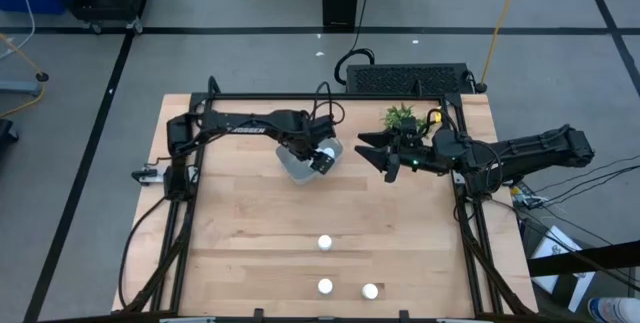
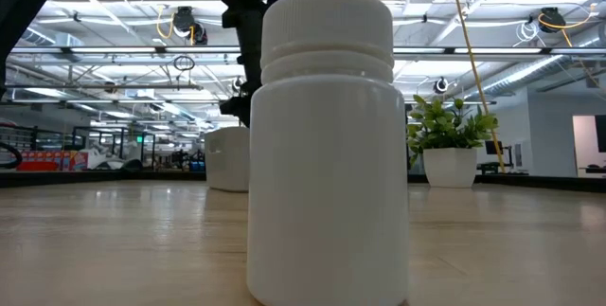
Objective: Pick and place pill bottles into a basket
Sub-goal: Put the white pill bottle into the gray bin
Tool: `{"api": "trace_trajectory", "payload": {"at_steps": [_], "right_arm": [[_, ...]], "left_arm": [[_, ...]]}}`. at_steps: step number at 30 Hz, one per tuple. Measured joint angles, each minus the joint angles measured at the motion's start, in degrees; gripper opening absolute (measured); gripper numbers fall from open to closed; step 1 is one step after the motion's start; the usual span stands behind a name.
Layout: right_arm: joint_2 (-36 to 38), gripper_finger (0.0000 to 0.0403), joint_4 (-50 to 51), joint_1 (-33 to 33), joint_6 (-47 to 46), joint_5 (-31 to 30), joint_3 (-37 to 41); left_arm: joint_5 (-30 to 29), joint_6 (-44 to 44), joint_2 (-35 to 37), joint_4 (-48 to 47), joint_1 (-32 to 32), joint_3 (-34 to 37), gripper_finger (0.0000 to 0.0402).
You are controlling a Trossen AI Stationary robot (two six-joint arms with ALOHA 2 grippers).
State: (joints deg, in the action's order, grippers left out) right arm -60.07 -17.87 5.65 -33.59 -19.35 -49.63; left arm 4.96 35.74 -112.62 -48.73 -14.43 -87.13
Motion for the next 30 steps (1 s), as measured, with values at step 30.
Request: {"api": "trace_trajectory", "payload": {"at_steps": [30], "right_arm": [[0.02, 0.0256, 0.41, 0.0, 0.22, -0.04, 0.0]], "left_arm": [[-0.74, -3.99, -5.29, -0.61, -0.52, 0.35, 0.0169]]}}
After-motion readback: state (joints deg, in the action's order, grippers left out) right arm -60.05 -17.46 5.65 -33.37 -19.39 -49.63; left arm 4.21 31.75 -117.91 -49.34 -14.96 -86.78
